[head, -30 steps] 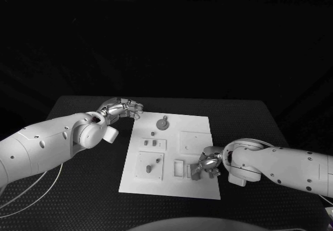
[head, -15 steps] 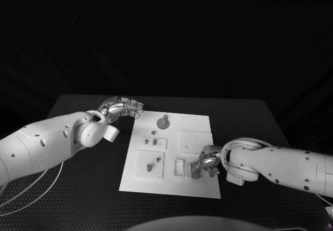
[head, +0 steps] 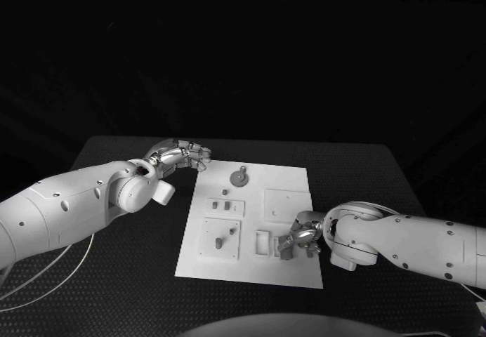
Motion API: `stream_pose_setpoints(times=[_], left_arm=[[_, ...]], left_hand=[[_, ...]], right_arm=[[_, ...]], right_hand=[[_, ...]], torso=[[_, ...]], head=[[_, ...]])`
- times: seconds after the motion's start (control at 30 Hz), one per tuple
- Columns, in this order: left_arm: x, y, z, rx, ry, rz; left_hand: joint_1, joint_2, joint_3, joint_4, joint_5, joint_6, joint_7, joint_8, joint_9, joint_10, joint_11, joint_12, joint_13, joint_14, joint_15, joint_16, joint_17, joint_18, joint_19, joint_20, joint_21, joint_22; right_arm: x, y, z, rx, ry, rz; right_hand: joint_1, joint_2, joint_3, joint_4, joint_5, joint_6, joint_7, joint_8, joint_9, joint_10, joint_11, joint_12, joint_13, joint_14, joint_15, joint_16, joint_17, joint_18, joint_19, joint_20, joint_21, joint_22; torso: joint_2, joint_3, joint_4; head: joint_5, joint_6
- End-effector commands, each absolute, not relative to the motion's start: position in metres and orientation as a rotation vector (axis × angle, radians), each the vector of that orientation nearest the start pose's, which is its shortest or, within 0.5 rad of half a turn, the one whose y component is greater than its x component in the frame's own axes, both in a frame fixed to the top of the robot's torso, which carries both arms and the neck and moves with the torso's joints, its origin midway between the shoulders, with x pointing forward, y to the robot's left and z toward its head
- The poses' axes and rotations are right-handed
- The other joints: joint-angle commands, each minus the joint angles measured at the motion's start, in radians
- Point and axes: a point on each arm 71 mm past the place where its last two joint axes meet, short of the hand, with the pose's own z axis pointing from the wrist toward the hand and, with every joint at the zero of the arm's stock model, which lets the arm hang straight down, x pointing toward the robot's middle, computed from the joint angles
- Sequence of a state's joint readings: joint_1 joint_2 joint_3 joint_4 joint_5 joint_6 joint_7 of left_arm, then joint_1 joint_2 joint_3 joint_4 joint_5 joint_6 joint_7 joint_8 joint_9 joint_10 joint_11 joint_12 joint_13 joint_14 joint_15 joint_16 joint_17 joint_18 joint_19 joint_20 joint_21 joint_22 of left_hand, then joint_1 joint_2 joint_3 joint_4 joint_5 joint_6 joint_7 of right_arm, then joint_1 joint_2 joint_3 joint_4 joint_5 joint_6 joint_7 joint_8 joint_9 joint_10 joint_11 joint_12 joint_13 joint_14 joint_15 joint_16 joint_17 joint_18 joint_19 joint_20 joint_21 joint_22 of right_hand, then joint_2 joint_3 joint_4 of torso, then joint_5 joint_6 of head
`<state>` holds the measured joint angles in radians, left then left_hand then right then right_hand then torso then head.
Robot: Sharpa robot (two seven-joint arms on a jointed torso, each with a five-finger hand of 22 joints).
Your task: Assemble the parts on the task board
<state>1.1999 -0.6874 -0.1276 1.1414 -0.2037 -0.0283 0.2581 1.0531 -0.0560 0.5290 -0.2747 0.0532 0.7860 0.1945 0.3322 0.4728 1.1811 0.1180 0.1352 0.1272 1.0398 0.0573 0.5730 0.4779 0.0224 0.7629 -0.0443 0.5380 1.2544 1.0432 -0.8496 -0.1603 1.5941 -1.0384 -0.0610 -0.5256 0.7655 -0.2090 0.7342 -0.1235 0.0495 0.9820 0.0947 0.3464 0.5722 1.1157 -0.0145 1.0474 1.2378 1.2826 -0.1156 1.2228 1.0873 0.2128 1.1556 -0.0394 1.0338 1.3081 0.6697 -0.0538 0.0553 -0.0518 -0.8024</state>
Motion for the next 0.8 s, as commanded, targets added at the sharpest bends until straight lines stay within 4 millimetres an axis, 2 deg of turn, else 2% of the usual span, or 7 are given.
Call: stream_pose_setpoints(times=[0.03,0.3,0.47,0.6,0.67,0.8], left_arm=[[0.534,0.228,-0.236,-0.944,1.757,-1.403],[0.534,0.23,-0.237,-0.948,1.757,-1.397],[0.533,0.229,-0.237,-0.946,1.762,-1.402],[0.534,0.229,-0.237,-0.948,1.763,-1.398],[0.534,0.23,-0.237,-0.951,1.767,-1.39],[0.533,0.229,-0.237,-0.95,1.772,-1.394]], left_hand=[[-0.01,-0.001,-0.002,-0.001,-0.002,-0.007,-0.001,0.004,-0.001,0.001,0.002,-0.003,-0.001,0.004,-0.001,-0.006,0.002,0.012,0.004,0.002,-0.005,0.001],[-0.009,-0.001,-0.002,-0.001,-0.002,-0.007,-0.002,0.004,-0.001,0.001,0.002,-0.003,-0.001,0.004,-0.001,-0.006,0.003,0.012,0.004,0.002,-0.006,0.002],[-0.009,-0.001,-0.001,-0.002,-0.002,-0.007,-0.002,0.004,-0.001,0.001,0.002,-0.003,-0.001,0.004,-0.001,-0.007,0.004,0.012,0.004,0.002,-0.006,0.002],[-0.009,-0.002,-0.001,-0.002,-0.001,-0.007,-0.002,0.005,-0.001,0.001,0.002,-0.003,-0.001,0.005,-0.001,-0.007,0.004,0.012,0.004,0.002,-0.006,0.002],[-0.008,-0.002,-0.001,-0.003,-0.001,-0.008,-0.002,0.005,-0.001,0.001,0.002,-0.003,-0.001,0.005,-0.001,-0.008,0.005,0.012,0.004,0.002,-0.006,0.003],[-0.006,-0.002,0.001,-0.004,-0.001,-0.008,-0.002,0.005,-0.001,0.001,0.001,-0.003,-0.001,0.005,-0.001,-0.009,0.006,0.013,0.004,0.001,-0.007,0.003]], right_arm=[[0.397,-0.209,-0.326,0.323,2.455,0.388],[0.395,-0.212,-0.321,0.386,2.452,0.408],[0.4,-0.213,-0.309,0.458,2.443,0.444],[0.405,-0.214,-0.298,0.511,2.434,0.474],[0.407,-0.214,-0.294,0.519,2.43,0.481],[0.408,-0.208,-0.291,0.534,2.439,0.5]], right_hand=[[0.005,0.007,0.001,-0.008,-0.001,0.009,0.001,-0.002,-0.002,0.008,0.0,-0.005,-0.001,0.007,-0.002,-0.006,0.002,0.049,0.008,0.0,0.005,0.008],[0.005,0.017,0.004,-0.013,-0.001,0.018,-0.002,0.0,-0.002,0.013,-0.003,-0.004,-0.001,0.01,-0.004,-0.007,0.003,0.049,0.009,0.001,0.007,0.007],[-0.002,0.009,0.003,-0.013,-0.001,0.023,-0.003,-0.001,-0.003,0.017,-0.004,-0.005,-0.001,0.012,-0.006,-0.008,0.003,0.049,0.011,0.002,0.008,0.006],[-0.011,0.0,0.001,-0.008,-0.001,0.024,-0.004,-0.003,-0.004,0.018,-0.005,-0.006,-0.002,0.013,-0.006,-0.009,0.004,0.049,0.013,0.002,0.009,0.005],[-0.014,0.0,0.001,-0.007,-0.001,0.025,-0.004,-0.003,-0.004,0.019,-0.005,-0.006,-0.002,0.013,-0.006,-0.009,0.004,0.049,0.013,0.002,0.009,0.005],[-0.016,-0.001,0.0,-0.005,-0.001,0.025,-0.004,-0.004,-0.004,0.019,-0.005,-0.006,-0.002,0.014,-0.007,-0.009,0.005,0.049,0.014,0.002,0.009,0.005]], torso=[[0.0,0.0002,-0.0004],[-0.001,-0.0008,-0.0008],[-0.001,-0.0019,-0.001],[-0.001,-0.0018,0.001],[-0.001,-0.0024,0.0006],[0.0,-0.0014,0.0014]], head=[[0.001,0.001],[0.001,0.002],[0.0,0.003],[-0.01,0.005],[-0.01,0.006],[-0.01,0.007]])
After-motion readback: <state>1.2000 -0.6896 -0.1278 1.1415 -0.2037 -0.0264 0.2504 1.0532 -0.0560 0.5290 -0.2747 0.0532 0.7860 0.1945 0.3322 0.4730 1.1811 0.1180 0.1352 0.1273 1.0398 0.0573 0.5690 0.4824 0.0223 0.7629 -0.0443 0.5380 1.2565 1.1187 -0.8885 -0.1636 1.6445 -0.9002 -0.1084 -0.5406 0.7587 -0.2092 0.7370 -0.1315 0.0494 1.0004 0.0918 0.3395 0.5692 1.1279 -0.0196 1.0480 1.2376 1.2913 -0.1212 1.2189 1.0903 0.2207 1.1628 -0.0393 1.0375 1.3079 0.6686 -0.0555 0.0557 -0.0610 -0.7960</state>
